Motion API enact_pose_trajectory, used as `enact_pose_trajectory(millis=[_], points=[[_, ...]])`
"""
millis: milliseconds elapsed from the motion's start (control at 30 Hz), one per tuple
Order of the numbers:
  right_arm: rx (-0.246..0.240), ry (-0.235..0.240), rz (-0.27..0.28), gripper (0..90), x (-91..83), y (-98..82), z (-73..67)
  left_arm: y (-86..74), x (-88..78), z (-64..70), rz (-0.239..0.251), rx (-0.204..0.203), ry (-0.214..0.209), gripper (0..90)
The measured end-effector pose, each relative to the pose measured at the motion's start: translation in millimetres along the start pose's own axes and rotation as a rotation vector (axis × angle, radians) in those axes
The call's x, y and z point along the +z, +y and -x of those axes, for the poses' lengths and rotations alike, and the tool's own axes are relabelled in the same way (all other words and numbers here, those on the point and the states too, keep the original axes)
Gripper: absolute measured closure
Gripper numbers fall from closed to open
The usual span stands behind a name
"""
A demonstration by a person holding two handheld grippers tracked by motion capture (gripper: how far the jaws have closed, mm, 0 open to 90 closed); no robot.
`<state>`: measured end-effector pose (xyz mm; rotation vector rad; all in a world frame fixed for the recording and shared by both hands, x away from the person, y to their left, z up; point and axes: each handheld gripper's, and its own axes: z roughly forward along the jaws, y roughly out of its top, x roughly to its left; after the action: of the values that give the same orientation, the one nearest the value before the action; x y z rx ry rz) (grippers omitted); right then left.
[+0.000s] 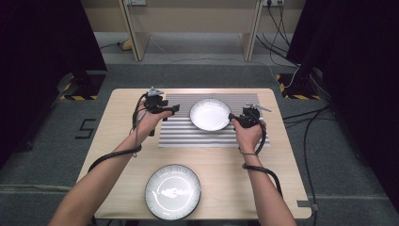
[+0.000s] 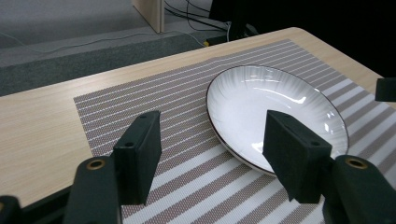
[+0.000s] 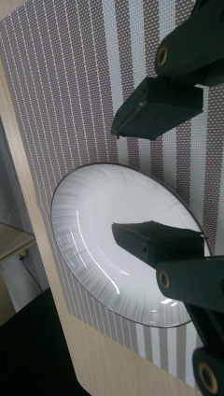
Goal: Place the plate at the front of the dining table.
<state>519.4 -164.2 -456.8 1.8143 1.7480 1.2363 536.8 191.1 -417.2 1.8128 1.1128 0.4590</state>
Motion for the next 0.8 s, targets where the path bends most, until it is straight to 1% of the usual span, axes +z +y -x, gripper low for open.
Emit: enact_pose_trajectory(millis=[133,233,333,400,500,533,600,633,700,800], points=[[-0.004,0.011,-0.001,46.3,-10.5,-2.7,1.4,-3.1,-15.1,0.9,0.015,0.025,-0.007,36.3],[-0.011,0.019,-0.004,46.1,-19.7,-6.2,2.9,-9.6,-24.2,1.9,0.017,0.037,-0.007,36.3],[-0.022,0.024,-0.007,46.0,-28.3,-10.1,4.9,-17.6,-33.1,3.3,0.015,0.058,-0.007,36.3],[-0.023,0.023,-0.008,46.0,-32.8,-12.5,6.2,-21.5,-37.8,3.9,0.007,0.054,-0.016,36.0],[-0.032,0.029,-0.012,45.6,-40.3,-17.8,7.9,-27.4,-44.8,4.7,0.014,0.053,-0.024,35.8],[-0.034,0.032,-0.014,45.5,-42.6,-19.7,7.8,-29.7,-46.8,5.1,0.010,0.057,-0.023,35.9],[-0.042,0.035,-0.022,45.3,-46.7,-23.4,8.0,-33.8,-50.4,6.3,0.003,0.080,-0.015,35.9],[-0.045,0.036,-0.024,45.1,-48.5,-24.7,8.3,-35.9,-52.5,7.0,0.003,0.082,-0.019,35.9],[-0.045,0.040,-0.022,45.0,-53.5,-28.4,9.4,-39.8,-58.0,7.6,0.008,0.084,-0.025,35.9],[-0.047,0.045,-0.027,44.9,-60.1,-34.7,11.9,-44.8,-65.5,7.0,0.023,0.074,-0.027,35.9]])
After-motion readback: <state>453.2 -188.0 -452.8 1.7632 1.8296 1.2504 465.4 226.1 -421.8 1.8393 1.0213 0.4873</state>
